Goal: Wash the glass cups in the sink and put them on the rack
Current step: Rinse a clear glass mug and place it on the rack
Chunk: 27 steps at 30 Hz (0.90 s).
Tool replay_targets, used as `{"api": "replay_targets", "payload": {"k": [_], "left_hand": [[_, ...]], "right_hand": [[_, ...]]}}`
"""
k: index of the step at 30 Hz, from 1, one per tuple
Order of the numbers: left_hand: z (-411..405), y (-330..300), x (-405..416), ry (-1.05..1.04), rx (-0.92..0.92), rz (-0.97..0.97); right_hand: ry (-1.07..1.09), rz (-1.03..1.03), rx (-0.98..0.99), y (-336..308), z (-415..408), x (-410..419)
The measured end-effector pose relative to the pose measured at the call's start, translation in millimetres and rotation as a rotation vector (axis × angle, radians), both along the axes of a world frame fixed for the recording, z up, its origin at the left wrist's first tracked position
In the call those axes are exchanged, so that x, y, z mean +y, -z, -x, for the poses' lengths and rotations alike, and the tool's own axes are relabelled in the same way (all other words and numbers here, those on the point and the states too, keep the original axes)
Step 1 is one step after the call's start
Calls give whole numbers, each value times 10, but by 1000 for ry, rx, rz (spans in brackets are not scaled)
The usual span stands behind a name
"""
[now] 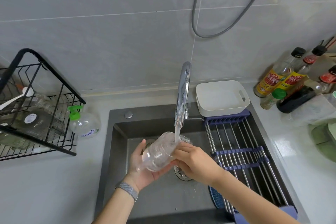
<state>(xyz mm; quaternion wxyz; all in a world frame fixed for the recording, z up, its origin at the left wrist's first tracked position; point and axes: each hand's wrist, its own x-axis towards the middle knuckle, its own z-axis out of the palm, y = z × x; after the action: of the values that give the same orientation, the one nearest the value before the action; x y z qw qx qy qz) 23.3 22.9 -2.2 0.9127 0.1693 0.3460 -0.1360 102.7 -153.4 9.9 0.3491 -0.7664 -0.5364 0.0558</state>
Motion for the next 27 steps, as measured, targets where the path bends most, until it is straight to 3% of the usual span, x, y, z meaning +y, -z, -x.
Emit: {"api": "replay_targets", "payload": {"k": [3, 6, 9, 12, 14, 22, 27], "left_hand": [[28, 59, -71, -122, 29, -30], [-34, 74, -132, -134, 24, -95], [-86, 48, -124, -19, 44, -206], [-111, 21, -83, 122, 85, -228], [-128, 50, -59, 138, 117, -214], [-119, 33, -88, -33, 32, -318], [-157, -8, -101, 31, 73, -288]], "right_hand": [[184, -84, 208, 30, 130, 85], [245, -72, 215, 81, 225, 137], [142, -75, 77, 71, 211, 82], [-39, 32, -221, 135, 44, -60], [-44, 95, -293, 167, -21, -98], [184, 7, 328, -27, 216, 134], [142, 103, 231, -18, 223, 164]]}}
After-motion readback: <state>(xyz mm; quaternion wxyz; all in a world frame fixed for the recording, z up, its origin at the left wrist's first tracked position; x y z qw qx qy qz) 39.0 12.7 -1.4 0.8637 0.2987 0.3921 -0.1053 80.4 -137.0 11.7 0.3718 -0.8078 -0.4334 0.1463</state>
